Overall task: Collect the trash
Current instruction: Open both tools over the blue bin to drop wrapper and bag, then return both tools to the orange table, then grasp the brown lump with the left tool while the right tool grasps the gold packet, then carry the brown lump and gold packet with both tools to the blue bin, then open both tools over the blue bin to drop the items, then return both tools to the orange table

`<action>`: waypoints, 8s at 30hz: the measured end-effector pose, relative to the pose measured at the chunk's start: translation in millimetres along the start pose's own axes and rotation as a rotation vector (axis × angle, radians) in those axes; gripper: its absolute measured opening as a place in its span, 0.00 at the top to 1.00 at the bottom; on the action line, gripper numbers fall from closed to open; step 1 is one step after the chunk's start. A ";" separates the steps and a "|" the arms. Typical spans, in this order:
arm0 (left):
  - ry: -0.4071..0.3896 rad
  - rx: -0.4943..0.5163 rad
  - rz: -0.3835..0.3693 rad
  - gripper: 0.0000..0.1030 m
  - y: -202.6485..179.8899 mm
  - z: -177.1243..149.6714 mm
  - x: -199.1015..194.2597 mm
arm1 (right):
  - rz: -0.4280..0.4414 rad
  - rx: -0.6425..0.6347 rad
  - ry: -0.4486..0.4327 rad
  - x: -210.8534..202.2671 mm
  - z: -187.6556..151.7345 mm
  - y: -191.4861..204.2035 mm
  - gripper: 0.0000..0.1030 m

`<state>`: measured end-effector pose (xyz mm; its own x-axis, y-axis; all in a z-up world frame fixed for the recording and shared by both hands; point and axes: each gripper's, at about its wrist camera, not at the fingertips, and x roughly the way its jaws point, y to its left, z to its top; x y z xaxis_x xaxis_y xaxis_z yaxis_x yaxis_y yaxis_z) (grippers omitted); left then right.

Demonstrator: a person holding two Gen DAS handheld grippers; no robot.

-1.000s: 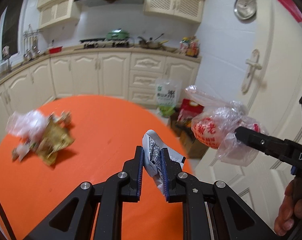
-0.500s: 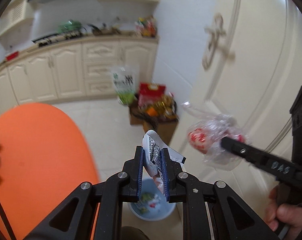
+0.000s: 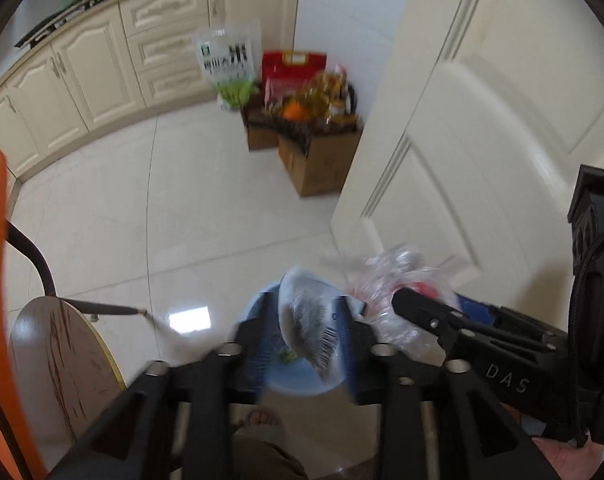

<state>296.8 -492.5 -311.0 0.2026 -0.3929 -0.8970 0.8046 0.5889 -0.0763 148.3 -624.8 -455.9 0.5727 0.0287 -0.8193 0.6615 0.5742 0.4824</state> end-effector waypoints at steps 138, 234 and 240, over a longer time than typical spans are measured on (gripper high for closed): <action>-0.337 -0.421 0.211 0.58 360.4 -199.0 -189.1 | 0.335 -0.767 0.159 28.3 -127.6 423.9 0.91; -0.040 0.015 0.074 0.03 -26.1 17.0 1.4 | -0.049 -0.005 -0.048 -40.8 6.1 -1.9 0.32; -0.098 0.013 0.069 0.01 -32.6 -6.1 -37.2 | -0.061 0.024 -0.116 -67.4 6.4 1.1 0.00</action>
<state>259.6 -492.8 -277.8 0.3109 -0.4189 -0.8531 0.7937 0.6082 -0.0094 113.5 -631.2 -398.2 0.5821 -0.1019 -0.8067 0.7076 0.5522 0.4408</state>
